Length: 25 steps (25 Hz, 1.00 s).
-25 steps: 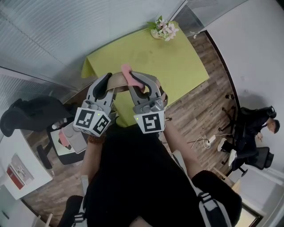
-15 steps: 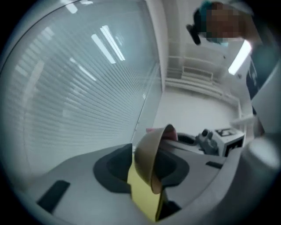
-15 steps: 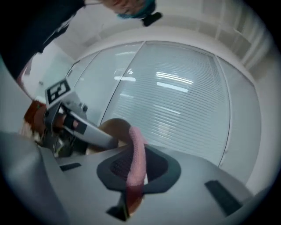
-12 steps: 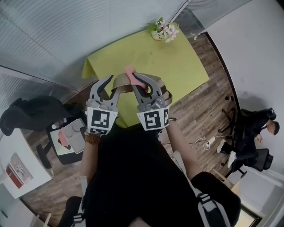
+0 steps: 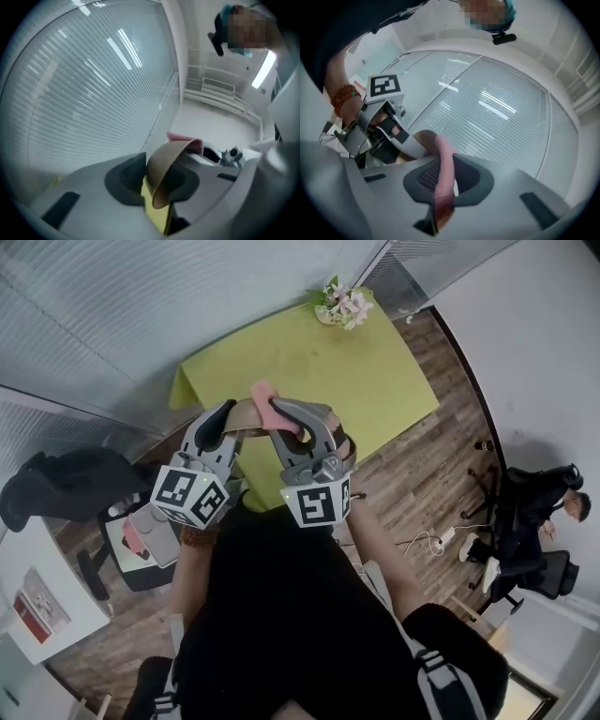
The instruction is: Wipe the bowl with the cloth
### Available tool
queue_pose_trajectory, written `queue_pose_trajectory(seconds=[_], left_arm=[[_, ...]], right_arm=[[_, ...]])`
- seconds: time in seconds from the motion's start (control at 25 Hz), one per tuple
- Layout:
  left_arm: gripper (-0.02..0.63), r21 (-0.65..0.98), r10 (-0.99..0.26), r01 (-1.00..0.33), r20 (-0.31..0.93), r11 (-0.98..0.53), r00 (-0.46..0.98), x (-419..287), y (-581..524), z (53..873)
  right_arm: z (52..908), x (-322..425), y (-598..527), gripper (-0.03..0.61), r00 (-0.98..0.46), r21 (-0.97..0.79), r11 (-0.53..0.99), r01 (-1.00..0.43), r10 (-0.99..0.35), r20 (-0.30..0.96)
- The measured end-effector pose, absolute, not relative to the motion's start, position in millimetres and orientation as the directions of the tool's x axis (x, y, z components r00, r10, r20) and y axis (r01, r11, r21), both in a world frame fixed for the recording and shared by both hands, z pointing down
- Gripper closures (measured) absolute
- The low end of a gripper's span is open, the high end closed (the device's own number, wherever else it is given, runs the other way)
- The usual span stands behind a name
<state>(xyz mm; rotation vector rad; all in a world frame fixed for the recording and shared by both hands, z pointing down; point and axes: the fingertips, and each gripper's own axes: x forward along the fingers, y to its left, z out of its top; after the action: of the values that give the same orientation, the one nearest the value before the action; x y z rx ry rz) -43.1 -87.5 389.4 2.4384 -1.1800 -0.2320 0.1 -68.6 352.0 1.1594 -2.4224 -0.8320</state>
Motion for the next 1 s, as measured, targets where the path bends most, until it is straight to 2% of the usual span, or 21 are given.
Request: queue_pose_trajectory(seconds=[0.24,0.36,0.44,0.52,0.6,0.72,0.8,0.88,1.0], left_arm=[[0.531,0.732,-0.799,-0.473,-0.161,-0.491,0.580,-59.5,-88.9,386.1],[0.524,0.815,-0.816,-0.381,-0.181,-0.437,0.549,-58.3,-89.8,394.4],[0.509,0.836,-0.792,-0.353,-0.148,-0.419,0.592,-48.0,-89.2,405.2],[0.488,0.804,-0.699,-0.380,-0.059,-0.457,0.713,-29.8,-88.3,419.1],[0.485,0.700,-0.627,-0.496,0.088,-0.515,0.774,-20.3,-88.0,433.4],[0.486,0.357,-0.643,-0.711,0.308,-0.605,0.701,-17.7,-84.7,448.9],[0.503,0.208,-0.638,-0.734,0.380,-0.646,0.669,-11.4,-80.4,451.7],[0.519,0.215,-0.591,-0.706,0.416,-0.675,0.691,-6.2,-75.7,457.1],[0.529,0.283,-0.557,-0.681,0.408,-0.675,0.723,-8.8,-73.9,459.3]], right_arm=[[352.1,0.4,-68.3,0.543,-0.647,0.423,0.592,-0.687,-0.762,0.015],[353.7,5.4,-70.9,0.543,-0.636,0.314,0.601,-0.735,-0.771,-0.012],[359.8,11.2,-75.5,0.543,-0.620,0.328,0.596,-0.733,-0.784,0.038],[369.6,20.0,-82.2,0.548,-0.578,0.416,0.568,-0.711,-0.808,0.116],[378.0,23.8,-83.4,0.552,-0.539,0.529,0.530,-0.662,-0.828,0.154],[391.3,12.6,-72.5,0.554,-0.553,0.711,0.520,-0.474,-0.804,0.219],[402.1,1.8,-63.1,0.554,-0.571,0.779,0.522,-0.346,-0.776,0.267],[409.0,0.0,-58.6,0.552,-0.572,0.781,0.534,-0.324,-0.768,0.287],[411.9,2.8,-60.2,0.552,-0.574,0.722,0.560,-0.407,-0.771,0.276]])
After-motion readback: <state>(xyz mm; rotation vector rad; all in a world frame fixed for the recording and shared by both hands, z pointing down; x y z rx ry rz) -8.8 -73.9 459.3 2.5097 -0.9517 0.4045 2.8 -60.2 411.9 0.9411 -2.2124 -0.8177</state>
